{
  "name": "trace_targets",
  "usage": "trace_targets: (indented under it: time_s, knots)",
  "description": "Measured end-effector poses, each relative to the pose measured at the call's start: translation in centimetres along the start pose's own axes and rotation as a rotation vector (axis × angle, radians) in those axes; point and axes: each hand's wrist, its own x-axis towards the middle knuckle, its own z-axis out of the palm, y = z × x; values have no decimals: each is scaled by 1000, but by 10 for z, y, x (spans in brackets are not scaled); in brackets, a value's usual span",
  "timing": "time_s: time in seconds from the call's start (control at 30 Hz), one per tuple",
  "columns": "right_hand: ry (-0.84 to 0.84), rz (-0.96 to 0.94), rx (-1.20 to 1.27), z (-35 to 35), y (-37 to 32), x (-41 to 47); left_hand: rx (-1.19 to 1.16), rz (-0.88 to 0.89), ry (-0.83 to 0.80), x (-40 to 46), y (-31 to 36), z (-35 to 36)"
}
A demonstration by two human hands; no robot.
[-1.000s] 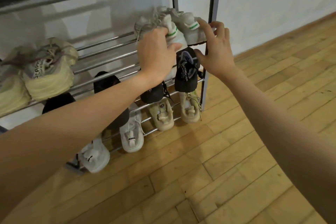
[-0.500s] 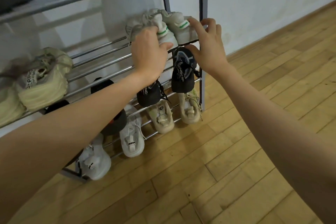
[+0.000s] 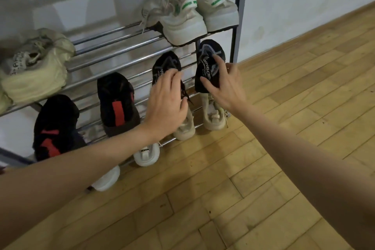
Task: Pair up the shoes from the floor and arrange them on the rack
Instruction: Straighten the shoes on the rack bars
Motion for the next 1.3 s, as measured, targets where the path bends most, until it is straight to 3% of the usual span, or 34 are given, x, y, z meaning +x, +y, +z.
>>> trace_targets:
  time_s: [0.13,0.23,0.5,0.83,1.03,1.2,1.3]
  knots:
    - [-90,39,-160,18,-13,9,-30,-240,-230,17,-21,4]
    - [-94,108,-250,24,-19,16,-113,-324,-359,20,-27,10]
    - [-36,70,0,5,-8,3,-234,-399,-272,14,-37,20]
    - [-163,-172,-71,-14,6,8,-265,-414,-224,11,-37,25]
    - [-270,-69,-103,0,2,40,-284,-384,-250,9,-41,19]
    - [-226,-115,-193,-1,7,39,-281,-399,-231,9,-37,19]
    - [-246,-112,-124,-5,11,42,-261,-438,-210,13,-25,26]
